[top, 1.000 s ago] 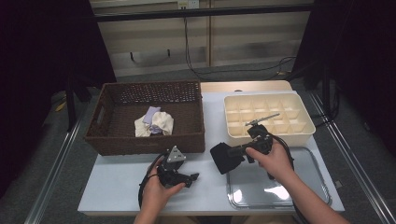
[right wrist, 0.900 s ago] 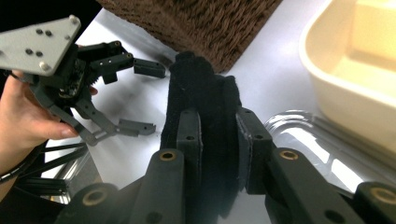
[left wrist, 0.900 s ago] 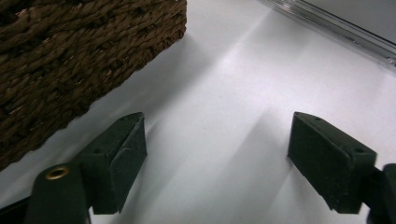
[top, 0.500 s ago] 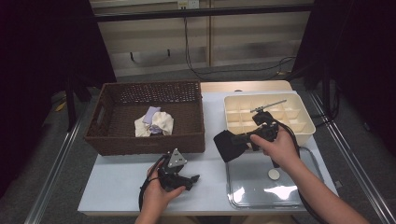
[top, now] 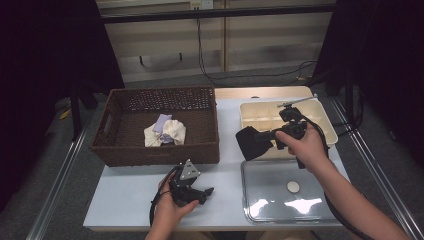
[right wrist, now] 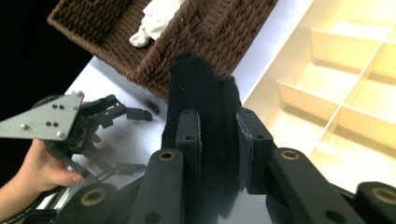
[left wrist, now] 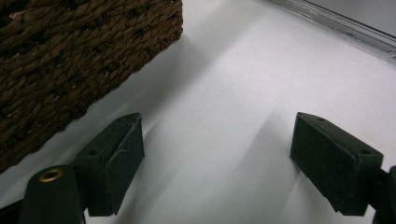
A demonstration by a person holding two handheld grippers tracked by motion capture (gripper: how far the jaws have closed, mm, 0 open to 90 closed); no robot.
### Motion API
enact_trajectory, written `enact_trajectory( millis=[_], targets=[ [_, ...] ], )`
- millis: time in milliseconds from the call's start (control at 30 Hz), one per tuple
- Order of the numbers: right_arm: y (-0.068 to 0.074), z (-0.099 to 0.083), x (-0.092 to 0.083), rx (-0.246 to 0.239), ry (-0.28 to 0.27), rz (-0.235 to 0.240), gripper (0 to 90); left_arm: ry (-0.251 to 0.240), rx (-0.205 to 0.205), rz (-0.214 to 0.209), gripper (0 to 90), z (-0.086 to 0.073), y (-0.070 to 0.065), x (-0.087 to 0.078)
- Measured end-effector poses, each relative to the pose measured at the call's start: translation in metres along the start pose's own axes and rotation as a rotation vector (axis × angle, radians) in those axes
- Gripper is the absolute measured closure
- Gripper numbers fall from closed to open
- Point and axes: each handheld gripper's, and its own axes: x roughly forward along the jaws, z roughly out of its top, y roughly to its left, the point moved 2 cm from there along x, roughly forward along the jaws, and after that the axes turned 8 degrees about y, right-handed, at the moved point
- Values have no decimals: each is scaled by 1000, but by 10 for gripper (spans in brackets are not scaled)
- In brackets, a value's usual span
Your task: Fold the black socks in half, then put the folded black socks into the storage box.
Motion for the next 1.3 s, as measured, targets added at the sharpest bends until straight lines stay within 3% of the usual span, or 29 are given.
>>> enact_trajectory(
  millis=[367,767,1100,1200,1300],
  targets=[
    [-9,12,-7,17,-21,-39,729,0,0,0,172,0,0,0],
    [-31,20,-4,90,-48,-70,729,-1,-2,0,172,0,0,0],
    [-56,16,20,177,-50,-103,725,0,-1,3,172,0,0,0],
    [-60,13,28,198,-40,-84,723,-1,-1,1,172,0,0,0],
    [-59,11,36,203,-23,-98,720,0,-1,1,172,0,0,0]
  ],
)
